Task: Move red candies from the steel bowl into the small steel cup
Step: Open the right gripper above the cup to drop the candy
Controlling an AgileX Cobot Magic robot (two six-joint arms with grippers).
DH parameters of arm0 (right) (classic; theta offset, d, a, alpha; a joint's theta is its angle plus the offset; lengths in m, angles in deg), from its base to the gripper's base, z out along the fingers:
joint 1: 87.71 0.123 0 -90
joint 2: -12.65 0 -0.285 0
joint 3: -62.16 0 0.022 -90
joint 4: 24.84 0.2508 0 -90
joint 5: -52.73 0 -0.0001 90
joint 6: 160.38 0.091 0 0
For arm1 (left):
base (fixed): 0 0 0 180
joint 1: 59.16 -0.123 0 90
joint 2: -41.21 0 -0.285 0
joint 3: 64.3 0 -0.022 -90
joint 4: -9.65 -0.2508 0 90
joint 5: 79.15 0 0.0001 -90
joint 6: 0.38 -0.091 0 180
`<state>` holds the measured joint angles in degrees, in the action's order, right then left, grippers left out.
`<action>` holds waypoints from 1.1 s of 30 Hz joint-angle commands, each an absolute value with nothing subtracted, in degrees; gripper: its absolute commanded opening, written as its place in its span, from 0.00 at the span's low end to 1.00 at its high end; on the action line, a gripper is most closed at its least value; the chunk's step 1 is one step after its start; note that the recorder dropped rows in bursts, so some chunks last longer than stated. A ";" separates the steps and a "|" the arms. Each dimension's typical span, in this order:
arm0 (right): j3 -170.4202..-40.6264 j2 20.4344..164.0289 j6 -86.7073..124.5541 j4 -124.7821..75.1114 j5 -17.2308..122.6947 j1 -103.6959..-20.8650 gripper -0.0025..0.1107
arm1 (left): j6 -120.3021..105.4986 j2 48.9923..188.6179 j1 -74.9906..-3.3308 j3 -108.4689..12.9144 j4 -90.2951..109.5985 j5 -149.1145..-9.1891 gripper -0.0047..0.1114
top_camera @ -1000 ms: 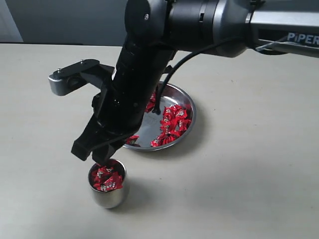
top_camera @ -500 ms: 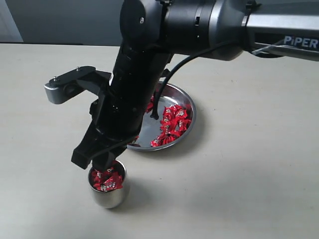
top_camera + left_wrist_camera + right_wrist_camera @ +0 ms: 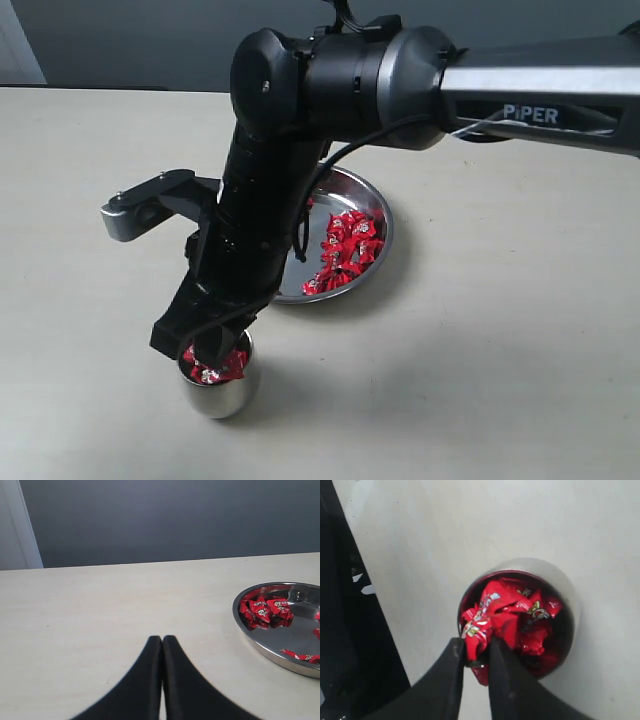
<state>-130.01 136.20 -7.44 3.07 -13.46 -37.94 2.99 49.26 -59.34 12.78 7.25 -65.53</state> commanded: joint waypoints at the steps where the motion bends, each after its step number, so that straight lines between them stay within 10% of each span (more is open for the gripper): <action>1: -129.97 136.12 -7.80 2.74 -13.38 -37.95 0.02 | 3.12 48.99 -59.58 12.91 7.11 -65.86 0.04; 24: -129.97 136.12 -7.94 2.63 -13.50 -37.95 0.02 | 3.12 48.99 -59.58 12.91 7.11 -65.86 0.04; 33: -129.97 136.12 -7.94 2.63 -13.71 -37.95 0.33 | 3.12 48.99 -59.58 12.91 7.11 -65.86 0.04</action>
<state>-130.01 136.20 -7.71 2.75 -13.56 -37.94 2.99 49.26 -59.34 12.78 7.25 -65.53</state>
